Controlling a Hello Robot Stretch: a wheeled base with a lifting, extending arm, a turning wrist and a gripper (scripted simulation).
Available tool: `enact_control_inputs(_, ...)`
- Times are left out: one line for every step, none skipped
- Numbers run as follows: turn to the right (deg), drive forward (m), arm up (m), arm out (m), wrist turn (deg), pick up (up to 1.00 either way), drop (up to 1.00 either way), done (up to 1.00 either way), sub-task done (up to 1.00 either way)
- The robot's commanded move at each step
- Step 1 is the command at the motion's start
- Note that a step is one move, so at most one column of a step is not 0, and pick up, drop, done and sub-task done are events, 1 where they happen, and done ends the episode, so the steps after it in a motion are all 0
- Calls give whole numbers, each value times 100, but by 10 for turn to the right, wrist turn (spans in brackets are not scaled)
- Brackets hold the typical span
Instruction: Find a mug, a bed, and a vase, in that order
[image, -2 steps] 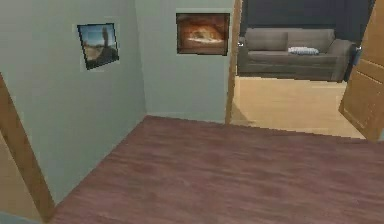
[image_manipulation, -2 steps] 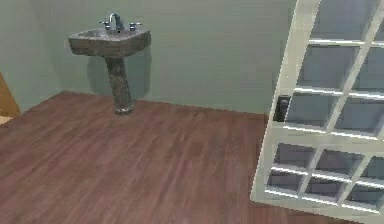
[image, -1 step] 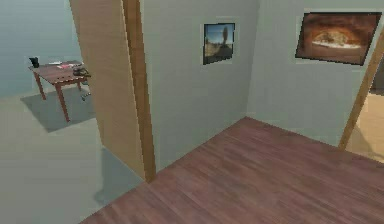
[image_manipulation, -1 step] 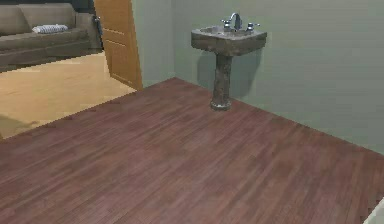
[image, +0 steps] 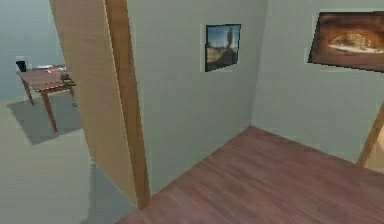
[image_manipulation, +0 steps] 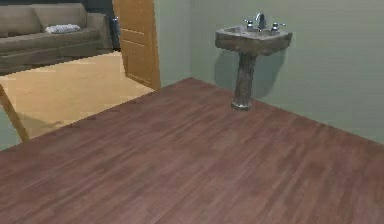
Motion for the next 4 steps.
enact_control_inputs(-450, 0, 0, 0, 0, 0, 0, 0, 0)
enact_control_inputs(0, 100, 0, 0, 0, 0, 0, 0, 0)
enact_control_inputs(0, 100, 0, 0, 0, 0, 0, 0, 0)
enact_control_inputs(-60, 0, 0, 0, 0, 0, 0, 0, 0)
